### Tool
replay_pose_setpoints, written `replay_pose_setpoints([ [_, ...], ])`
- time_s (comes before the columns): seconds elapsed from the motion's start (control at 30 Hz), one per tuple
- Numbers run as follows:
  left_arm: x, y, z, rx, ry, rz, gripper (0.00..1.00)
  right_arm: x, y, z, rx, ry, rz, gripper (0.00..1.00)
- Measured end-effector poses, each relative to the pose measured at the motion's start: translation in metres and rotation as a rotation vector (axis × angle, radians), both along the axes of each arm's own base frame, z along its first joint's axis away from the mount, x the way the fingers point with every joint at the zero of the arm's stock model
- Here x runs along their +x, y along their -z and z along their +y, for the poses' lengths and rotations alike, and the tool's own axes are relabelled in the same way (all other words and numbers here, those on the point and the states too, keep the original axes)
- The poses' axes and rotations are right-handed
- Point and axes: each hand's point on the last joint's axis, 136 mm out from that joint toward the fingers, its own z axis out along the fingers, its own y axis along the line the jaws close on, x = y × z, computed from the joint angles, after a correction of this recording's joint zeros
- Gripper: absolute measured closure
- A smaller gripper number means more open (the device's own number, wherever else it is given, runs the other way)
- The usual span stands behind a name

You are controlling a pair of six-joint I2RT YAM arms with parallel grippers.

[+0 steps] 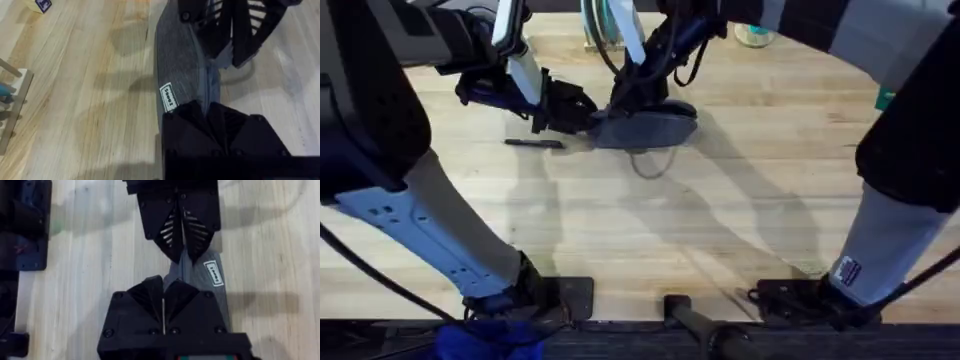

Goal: Unzip the bag, pick up the pens from the table one at a time and place them inside, then zip the bag closed.

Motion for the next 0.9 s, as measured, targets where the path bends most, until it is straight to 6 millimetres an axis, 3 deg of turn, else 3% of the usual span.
replay_pose_setpoints([
  [0.9,0.000,0.000,0.000,0.000,0.000,0.000,0.960,-0.001,-0.001,0.011,0.000,0.014,-0.008,0.971],
])
